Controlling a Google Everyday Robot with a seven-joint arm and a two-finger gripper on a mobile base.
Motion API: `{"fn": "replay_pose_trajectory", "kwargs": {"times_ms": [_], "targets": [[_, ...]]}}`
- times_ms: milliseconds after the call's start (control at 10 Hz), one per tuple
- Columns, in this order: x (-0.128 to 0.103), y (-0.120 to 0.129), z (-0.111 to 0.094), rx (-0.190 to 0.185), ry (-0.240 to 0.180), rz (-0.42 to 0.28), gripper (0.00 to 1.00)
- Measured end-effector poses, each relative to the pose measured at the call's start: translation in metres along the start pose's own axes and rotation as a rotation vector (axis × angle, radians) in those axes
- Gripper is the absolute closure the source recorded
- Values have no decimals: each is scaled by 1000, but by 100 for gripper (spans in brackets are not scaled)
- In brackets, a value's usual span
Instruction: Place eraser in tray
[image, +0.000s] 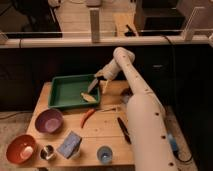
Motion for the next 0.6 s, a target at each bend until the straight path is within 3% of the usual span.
{"fn": "replay_pose_trajectory", "kwargs": {"times_ms": [600], "targets": [[0,0,0,1,0,0,20]]}}
